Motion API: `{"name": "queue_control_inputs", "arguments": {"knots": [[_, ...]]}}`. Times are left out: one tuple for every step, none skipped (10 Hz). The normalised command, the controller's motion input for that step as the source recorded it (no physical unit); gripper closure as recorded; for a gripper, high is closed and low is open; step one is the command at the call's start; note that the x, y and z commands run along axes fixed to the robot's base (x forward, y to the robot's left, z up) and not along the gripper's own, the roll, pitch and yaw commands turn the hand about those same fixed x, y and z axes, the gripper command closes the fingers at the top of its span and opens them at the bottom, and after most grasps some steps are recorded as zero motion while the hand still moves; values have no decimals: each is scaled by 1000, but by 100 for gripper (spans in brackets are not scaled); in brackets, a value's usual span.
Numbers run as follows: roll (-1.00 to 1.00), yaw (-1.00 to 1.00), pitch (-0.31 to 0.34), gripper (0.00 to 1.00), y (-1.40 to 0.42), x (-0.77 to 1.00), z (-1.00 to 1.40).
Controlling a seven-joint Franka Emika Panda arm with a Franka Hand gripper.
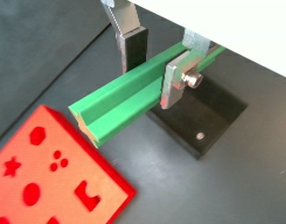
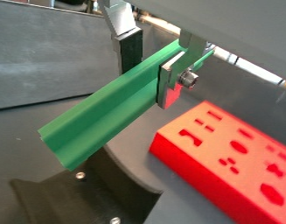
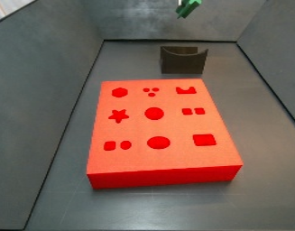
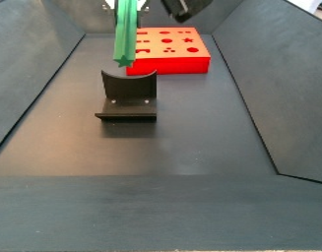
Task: Pick up the star object. Move up. Place the star object on the fixture. Regrasp the star object. Move to above the board. Insert the star object.
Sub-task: Place the star object on the fixture.
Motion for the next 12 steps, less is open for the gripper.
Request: {"name": "queue_control_inputs", "arguments": {"knots": [[-608, -102, 103, 100, 56, 58, -8], [-424, -112, 83, 100, 48, 64, -18], [-254, -109, 67, 100, 32, 70, -9], [-1000, -159, 240, 100, 135, 129, -1000], [-1000, -183, 229, 100, 143, 138, -1000], [-1000, -218, 237, 100, 141, 153, -1000], [-868, -234, 197, 100, 138, 166, -1000], [-704, -244, 142, 100, 140, 171, -1000], [-480, -246, 74, 100, 144, 174, -1000], [-314, -234, 35, 100, 145, 185, -1000], [-190, -201, -10, 100, 137, 197, -1000], [-171, -184, -31, 100, 120, 173, -858]]}}
